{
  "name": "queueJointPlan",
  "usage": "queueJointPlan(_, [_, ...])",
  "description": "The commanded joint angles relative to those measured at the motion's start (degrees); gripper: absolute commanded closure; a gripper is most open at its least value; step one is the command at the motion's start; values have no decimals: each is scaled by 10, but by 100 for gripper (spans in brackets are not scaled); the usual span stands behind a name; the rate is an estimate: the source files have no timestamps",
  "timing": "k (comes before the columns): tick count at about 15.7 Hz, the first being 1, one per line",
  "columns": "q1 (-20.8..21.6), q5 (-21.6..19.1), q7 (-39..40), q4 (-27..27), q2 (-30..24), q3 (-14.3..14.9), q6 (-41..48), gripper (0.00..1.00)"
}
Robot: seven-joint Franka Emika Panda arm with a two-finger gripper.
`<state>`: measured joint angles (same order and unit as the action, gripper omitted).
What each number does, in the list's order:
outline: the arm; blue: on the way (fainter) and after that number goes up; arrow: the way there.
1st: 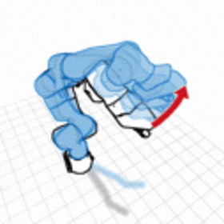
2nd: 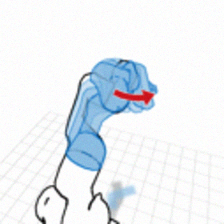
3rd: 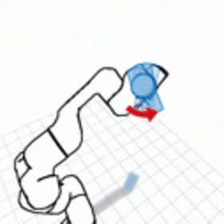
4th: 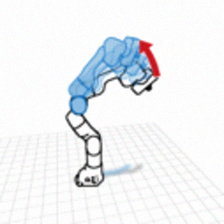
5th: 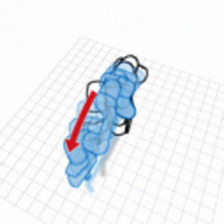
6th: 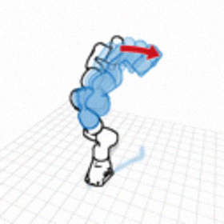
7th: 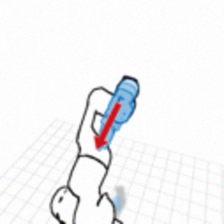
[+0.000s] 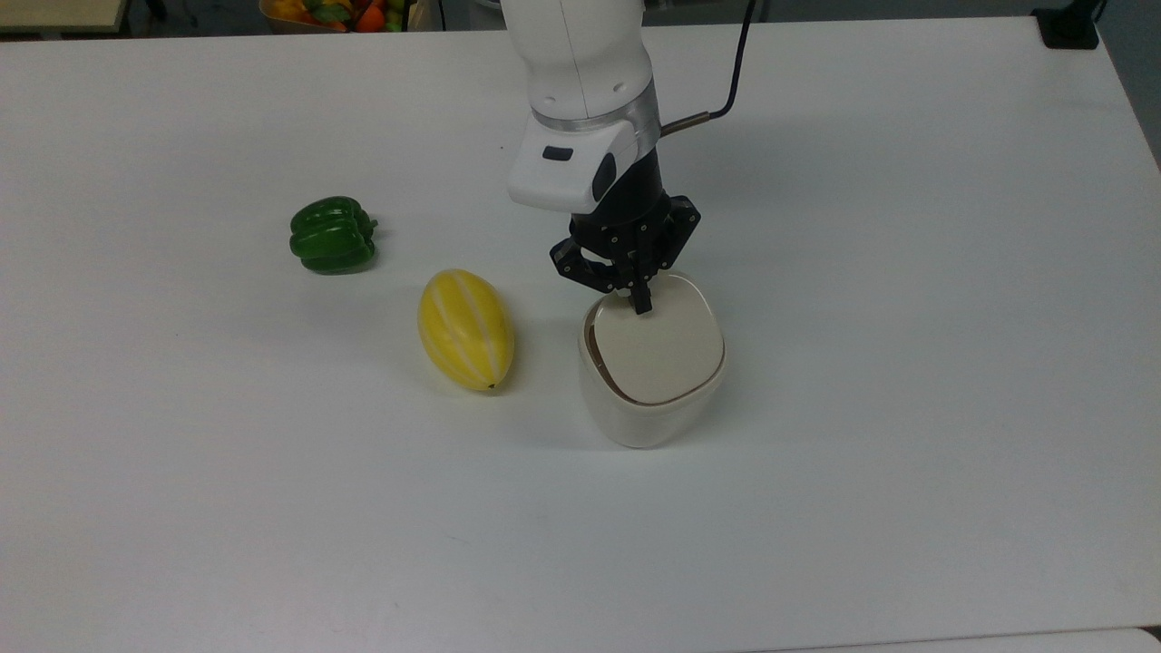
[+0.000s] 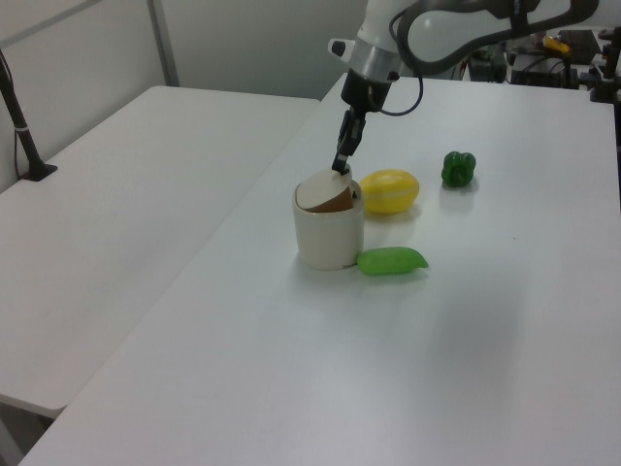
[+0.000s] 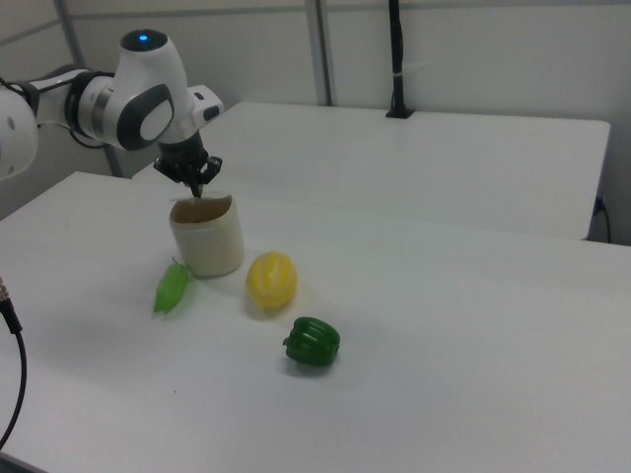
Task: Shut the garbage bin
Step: 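Push the raised lid down onto the bin rim with the gripper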
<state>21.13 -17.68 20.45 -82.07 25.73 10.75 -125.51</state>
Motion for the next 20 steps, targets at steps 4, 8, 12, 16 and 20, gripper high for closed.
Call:
queueJointPlan(4, [6,13,-9,-16,10,2,11,99])
queueJointPlan(8, [7,22,-9,-15,23,2,8,99])
queueJointPlan(12, [8,23,-9,-15,38,2,6,99])
queueJointPlan(16, [9,23,-13,-10,34,2,8,99])
queueJointPlan(20, [-1,23,-46,-11,-12,3,17,97])
